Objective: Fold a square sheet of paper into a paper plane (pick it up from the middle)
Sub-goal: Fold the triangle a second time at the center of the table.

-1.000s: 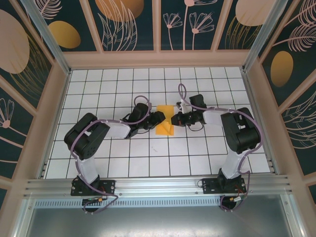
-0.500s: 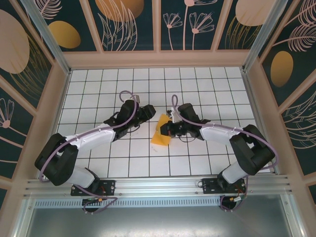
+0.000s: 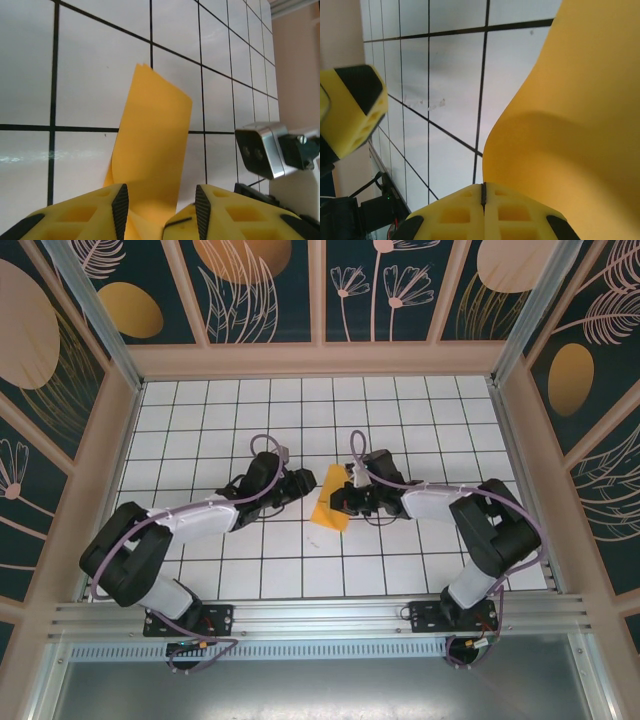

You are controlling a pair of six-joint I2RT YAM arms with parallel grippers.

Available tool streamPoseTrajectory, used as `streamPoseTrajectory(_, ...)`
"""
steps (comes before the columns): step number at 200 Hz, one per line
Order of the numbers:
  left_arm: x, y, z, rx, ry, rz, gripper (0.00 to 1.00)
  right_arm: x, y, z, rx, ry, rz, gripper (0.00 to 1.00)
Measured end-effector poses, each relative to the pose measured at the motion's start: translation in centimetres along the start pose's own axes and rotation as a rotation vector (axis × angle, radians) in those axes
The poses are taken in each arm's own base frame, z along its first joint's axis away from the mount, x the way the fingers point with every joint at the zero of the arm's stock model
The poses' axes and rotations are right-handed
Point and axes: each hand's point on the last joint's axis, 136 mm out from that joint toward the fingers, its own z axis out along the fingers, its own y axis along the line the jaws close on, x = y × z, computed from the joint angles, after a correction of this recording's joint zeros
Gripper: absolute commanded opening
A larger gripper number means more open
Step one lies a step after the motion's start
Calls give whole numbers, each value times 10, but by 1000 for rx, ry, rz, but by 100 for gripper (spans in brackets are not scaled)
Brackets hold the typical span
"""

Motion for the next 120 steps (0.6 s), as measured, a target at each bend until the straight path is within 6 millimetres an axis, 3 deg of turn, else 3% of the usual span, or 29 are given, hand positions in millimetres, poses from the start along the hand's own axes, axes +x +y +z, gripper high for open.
streamPoseTrajectory(28,12,2,10,24,60,-3,31,-4,-9,-4,-6,-7,6,0)
streamPoseTrajectory(56,23,1,16,48,110,2,15,-13,-17,-7,-20,-23,21,0)
streamPoseTrajectory(120,55,10,27,27,188,-29,5,-17,-14,-9,-45,-27,12,0)
